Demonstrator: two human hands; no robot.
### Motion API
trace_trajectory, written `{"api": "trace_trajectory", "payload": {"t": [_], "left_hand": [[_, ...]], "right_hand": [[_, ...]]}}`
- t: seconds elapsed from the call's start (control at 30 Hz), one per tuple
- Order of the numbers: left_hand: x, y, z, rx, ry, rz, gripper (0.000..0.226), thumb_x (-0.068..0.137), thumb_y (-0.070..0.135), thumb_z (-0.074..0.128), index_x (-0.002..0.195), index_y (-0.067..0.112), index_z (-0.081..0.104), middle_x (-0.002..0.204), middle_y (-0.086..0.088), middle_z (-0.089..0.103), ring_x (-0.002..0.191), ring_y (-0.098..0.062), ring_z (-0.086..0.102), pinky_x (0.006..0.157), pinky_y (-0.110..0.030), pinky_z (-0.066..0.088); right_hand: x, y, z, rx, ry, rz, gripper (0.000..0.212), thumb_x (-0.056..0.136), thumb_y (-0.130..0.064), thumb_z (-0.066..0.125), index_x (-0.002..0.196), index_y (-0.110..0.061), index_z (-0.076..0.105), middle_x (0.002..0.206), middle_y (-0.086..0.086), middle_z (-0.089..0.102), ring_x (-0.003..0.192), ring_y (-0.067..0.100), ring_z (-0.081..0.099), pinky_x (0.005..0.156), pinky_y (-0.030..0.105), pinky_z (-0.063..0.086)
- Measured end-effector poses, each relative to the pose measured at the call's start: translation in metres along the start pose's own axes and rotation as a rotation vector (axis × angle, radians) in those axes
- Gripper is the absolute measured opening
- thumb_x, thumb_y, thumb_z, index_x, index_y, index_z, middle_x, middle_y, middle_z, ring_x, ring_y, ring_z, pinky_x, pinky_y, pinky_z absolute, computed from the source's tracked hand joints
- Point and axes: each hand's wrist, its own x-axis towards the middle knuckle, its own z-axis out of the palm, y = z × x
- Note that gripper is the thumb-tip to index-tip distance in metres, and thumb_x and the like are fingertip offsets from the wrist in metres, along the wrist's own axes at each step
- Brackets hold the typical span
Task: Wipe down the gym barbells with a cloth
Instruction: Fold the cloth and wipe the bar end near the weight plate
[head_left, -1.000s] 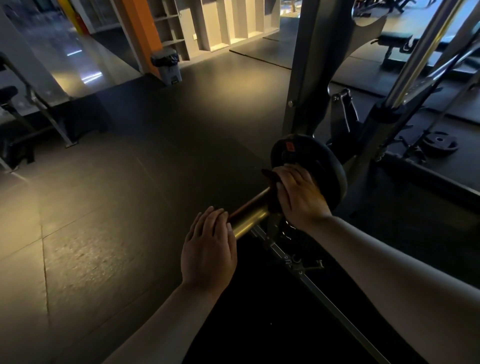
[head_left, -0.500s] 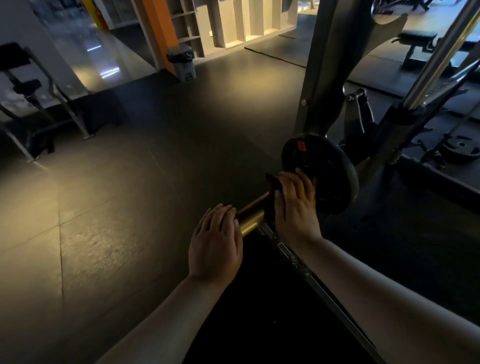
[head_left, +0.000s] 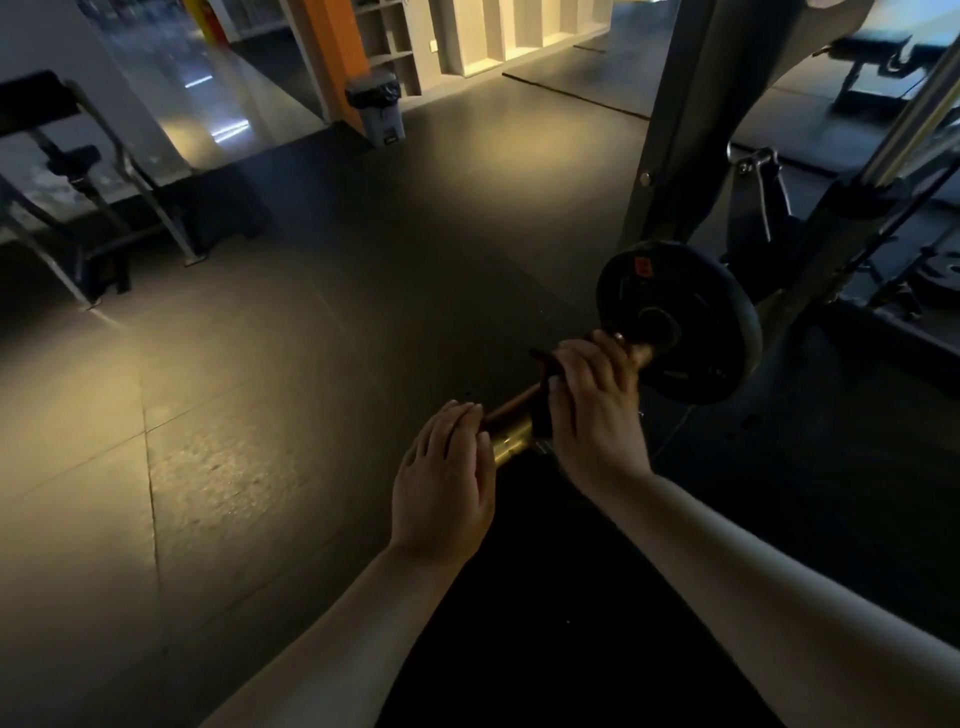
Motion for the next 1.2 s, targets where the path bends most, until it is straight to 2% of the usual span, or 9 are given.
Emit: {"api": "trace_trajectory", "payload": {"t": [0.23, 0.33, 0.43, 0.53, 0.67, 0.73, 0.8, 1.0, 1.2], "left_hand": [[-0.013, -0.013, -0.005, -0.036, -0.012, 0.002, 0.045, 0.105, 0.029, 0.038, 0.134, 0.001, 0.058, 0.135, -0.018, 0.062, 0.125, -0.029, 0.062, 0.1, -0.042, 0.055], [-0.007, -0.014, -0.007, -0.039, -0.019, 0.056, 0.044, 0.104, 0.027, 0.037, 0.131, 0.001, 0.06, 0.131, -0.017, 0.064, 0.127, -0.028, 0.06, 0.103, -0.046, 0.053], [0.003, -0.011, -0.011, -0.025, -0.11, 0.055, 0.048, 0.105, 0.032, 0.032, 0.139, 0.008, 0.056, 0.143, -0.012, 0.058, 0.138, -0.022, 0.049, 0.114, -0.042, 0.044], [0.011, -0.007, -0.018, -0.051, -0.216, 0.039, 0.049, 0.107, 0.032, 0.03, 0.152, 0.014, 0.041, 0.159, -0.006, 0.04, 0.15, -0.015, 0.03, 0.122, -0.029, 0.022], [0.015, -0.01, -0.025, -0.095, -0.325, 0.055, 0.06, 0.101, 0.041, 0.025, 0.155, 0.018, 0.035, 0.163, -0.003, 0.032, 0.152, -0.014, 0.025, 0.125, -0.035, 0.023], [0.014, -0.014, -0.027, -0.132, -0.35, 0.055, 0.062, 0.098, 0.043, 0.026, 0.154, 0.018, 0.036, 0.162, -0.004, 0.034, 0.151, -0.017, 0.028, 0.123, -0.041, 0.031], [0.014, -0.016, -0.025, -0.159, -0.353, 0.056, 0.061, 0.099, 0.042, 0.027, 0.154, 0.018, 0.037, 0.161, -0.005, 0.035, 0.15, -0.018, 0.03, 0.121, -0.044, 0.035], [0.012, -0.013, -0.031, -0.17, -0.38, 0.065, 0.052, 0.107, 0.035, 0.032, 0.157, 0.02, 0.029, 0.165, -0.001, 0.026, 0.154, -0.013, 0.018, 0.125, -0.041, 0.025], [0.029, -0.016, -0.03, -0.142, -0.381, 0.25, 0.059, 0.099, 0.036, 0.032, 0.154, 0.018, 0.036, 0.163, -0.002, 0.033, 0.152, -0.011, 0.019, 0.125, -0.033, 0.016]], "right_hand": [[-0.028, 0.002, 0.02, -0.149, -0.132, -0.544, 0.05, 0.105, -0.038, 0.04, 0.153, -0.023, 0.037, 0.159, 0.0, 0.04, 0.154, 0.028, 0.023, 0.124, 0.057, 0.022], [-0.015, 0.017, 0.011, -0.018, 0.028, -0.232, 0.047, 0.109, -0.034, 0.033, 0.152, -0.02, 0.041, 0.163, -0.002, 0.034, 0.157, 0.022, 0.015, 0.122, 0.058, 0.026], [-0.028, -0.019, 0.025, 0.353, 0.134, 0.303, 0.054, 0.109, -0.037, 0.034, 0.161, -0.033, 0.017, 0.168, -0.022, -0.006, 0.155, 0.006, -0.015, 0.127, 0.046, 0.006], [-0.033, -0.066, 0.042, 0.605, 0.233, 0.449, 0.064, 0.11, -0.035, 0.037, 0.162, -0.033, 0.0, 0.165, -0.019, -0.023, 0.151, 0.002, -0.023, 0.123, 0.035, -0.003], [0.015, -0.051, 0.016, 0.83, 0.423, 0.826, 0.06, 0.11, -0.025, 0.038, 0.163, -0.022, 0.01, 0.168, 0.004, 0.013, 0.152, 0.022, 0.021, 0.113, 0.025, 0.016], [0.035, -0.023, 0.0, 0.963, 0.374, 1.002, 0.051, 0.11, -0.038, 0.034, 0.159, -0.03, 0.021, 0.151, 0.008, 0.043, 0.137, 0.029, 0.044, 0.111, 0.039, 0.03], [0.034, -0.016, -0.006, 1.02, 0.269, 1.056, 0.05, 0.108, -0.05, 0.03, 0.157, -0.04, 0.02, 0.14, 0.005, 0.05, 0.123, 0.027, 0.05, 0.106, 0.05, 0.036], [-0.031, -0.08, 0.051, 1.061, 0.329, 0.848, 0.055, 0.106, -0.049, 0.035, 0.155, -0.052, 0.012, 0.158, 0.0, 0.036, 0.144, 0.023, 0.039, 0.12, 0.056, 0.03], [0.038, -0.022, 0.006, 0.907, 0.443, 0.922, 0.063, 0.109, -0.034, 0.038, 0.163, -0.031, 0.006, 0.165, 0.005, 0.016, 0.146, 0.031, 0.031, 0.119, 0.048, 0.026]]}}
